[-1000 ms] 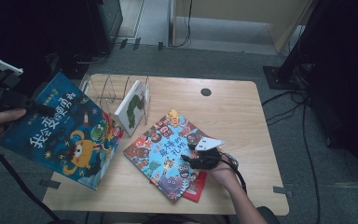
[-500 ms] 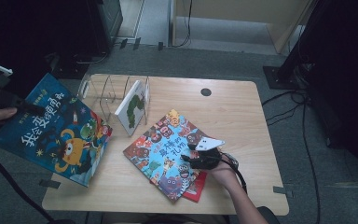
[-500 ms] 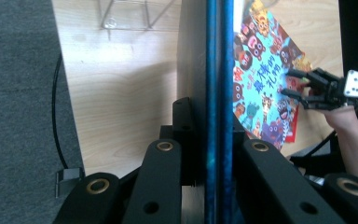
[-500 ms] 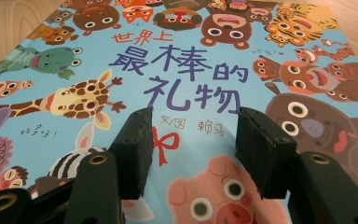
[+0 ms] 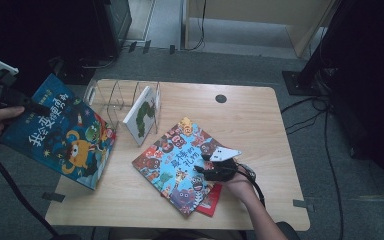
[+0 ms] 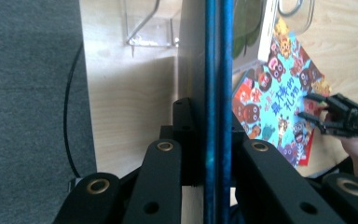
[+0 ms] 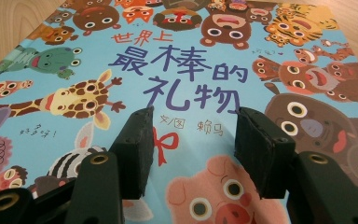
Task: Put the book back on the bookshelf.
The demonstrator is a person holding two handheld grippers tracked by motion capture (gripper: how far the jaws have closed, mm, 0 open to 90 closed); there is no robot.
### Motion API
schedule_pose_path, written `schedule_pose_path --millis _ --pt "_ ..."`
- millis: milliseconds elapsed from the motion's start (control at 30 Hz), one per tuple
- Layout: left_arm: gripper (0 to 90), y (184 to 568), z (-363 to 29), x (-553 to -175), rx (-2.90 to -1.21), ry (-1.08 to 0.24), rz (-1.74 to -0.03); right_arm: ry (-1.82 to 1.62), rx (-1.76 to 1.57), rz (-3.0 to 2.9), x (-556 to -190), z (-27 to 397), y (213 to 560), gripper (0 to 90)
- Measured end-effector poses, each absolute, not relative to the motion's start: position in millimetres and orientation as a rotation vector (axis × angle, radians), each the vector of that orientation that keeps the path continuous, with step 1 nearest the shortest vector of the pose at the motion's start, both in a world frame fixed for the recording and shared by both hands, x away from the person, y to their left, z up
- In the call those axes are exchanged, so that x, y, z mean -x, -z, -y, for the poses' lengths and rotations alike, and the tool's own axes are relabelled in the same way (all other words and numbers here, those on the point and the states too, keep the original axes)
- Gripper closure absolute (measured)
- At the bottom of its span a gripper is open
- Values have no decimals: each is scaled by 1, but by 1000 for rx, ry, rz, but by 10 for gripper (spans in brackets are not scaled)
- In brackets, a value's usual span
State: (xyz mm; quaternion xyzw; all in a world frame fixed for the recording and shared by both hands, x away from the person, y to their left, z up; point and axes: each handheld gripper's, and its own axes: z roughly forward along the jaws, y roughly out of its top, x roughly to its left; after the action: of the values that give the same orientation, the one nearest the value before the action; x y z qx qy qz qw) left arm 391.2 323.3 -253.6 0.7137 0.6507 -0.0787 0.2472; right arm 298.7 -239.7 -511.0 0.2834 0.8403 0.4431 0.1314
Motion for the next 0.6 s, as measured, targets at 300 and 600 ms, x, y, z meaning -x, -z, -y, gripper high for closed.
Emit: schedule_pose_path --millis 300,600 --pt "836 238 -326 -402 -1951 181 -1818 -1286 -825 -2437 -298 239 511 479" --pt "836 228 -330 -411 -1892 132 -1803 -1287 -826 -2435 -299 240 511 489"
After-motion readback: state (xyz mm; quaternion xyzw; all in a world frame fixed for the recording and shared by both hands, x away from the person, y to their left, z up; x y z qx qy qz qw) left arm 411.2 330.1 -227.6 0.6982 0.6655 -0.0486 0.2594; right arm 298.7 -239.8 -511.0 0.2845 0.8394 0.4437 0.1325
